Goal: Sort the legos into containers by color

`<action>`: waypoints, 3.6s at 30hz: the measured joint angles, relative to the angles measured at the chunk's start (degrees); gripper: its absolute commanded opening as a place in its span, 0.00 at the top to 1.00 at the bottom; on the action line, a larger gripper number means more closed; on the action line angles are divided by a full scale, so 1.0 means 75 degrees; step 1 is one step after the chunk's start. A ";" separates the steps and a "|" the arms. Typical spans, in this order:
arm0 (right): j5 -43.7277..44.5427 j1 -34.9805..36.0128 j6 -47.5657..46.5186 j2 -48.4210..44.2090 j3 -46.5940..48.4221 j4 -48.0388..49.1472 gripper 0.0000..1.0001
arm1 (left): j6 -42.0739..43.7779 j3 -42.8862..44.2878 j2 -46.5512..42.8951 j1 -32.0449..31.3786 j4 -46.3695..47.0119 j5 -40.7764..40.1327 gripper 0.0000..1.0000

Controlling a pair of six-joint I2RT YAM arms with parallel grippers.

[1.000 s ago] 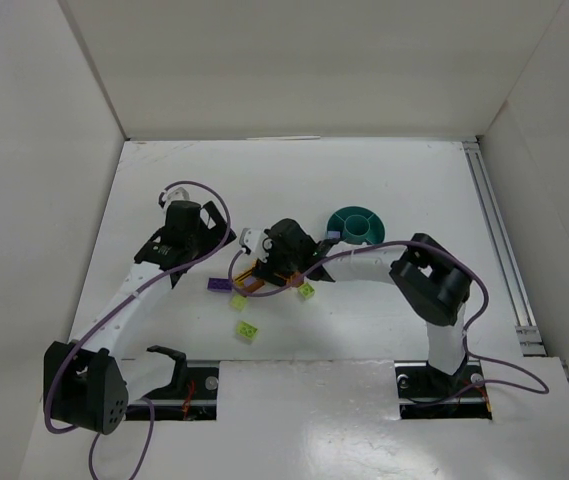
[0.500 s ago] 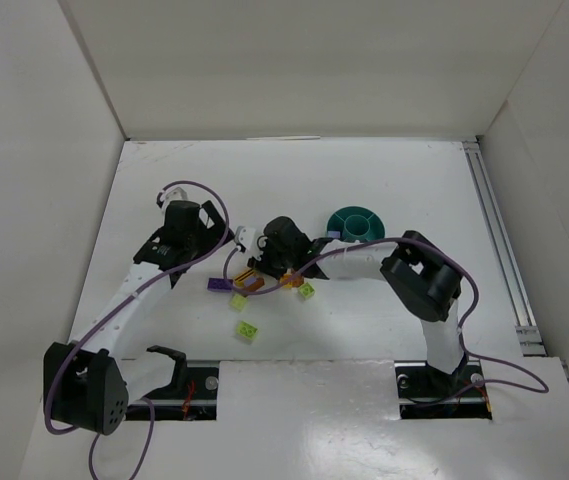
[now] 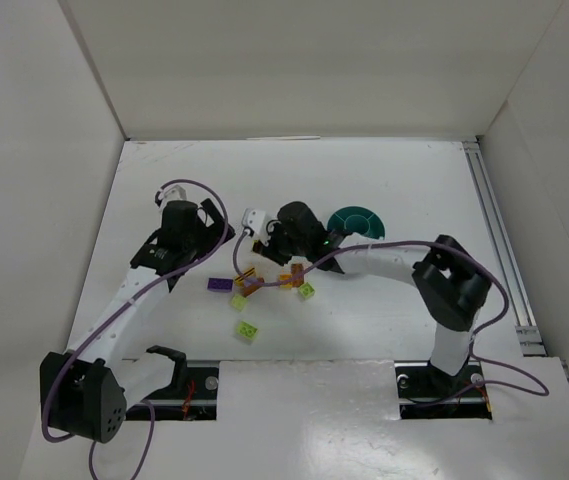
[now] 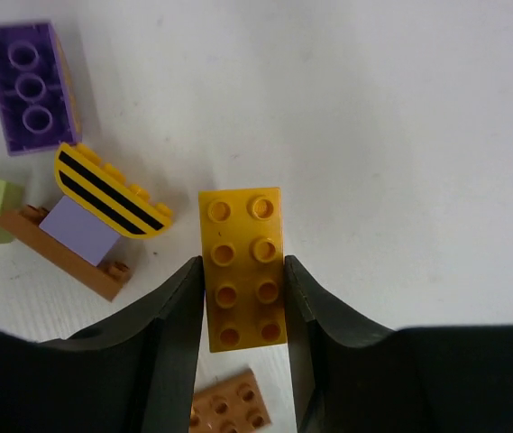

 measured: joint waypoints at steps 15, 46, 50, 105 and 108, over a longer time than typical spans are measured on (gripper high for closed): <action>-0.0079 -0.2894 0.0006 -0.3789 -0.2002 0.0729 0.79 | 0.0341 -0.0085 -0.0134 -0.0006 0.0353 0.0871 0.01; -0.0490 -0.4039 0.0318 -0.3413 -0.2748 0.1320 0.72 | 0.0493 0.0023 0.0408 -0.0006 0.0481 0.1096 0.01; -0.0516 -0.4057 0.0353 -0.3413 -0.2798 0.1431 0.71 | 0.0495 0.0085 0.0414 -0.0006 0.0469 0.1084 0.01; -0.1268 -0.4249 0.0242 -0.2684 -0.2809 0.2119 0.55 | 0.0670 0.0723 0.1160 -0.0050 0.0391 0.0953 0.01; -0.1553 -0.4290 0.0047 -0.2684 -0.2885 0.2264 0.58 | 0.0749 0.0804 0.1244 -0.0067 0.0452 0.1119 0.01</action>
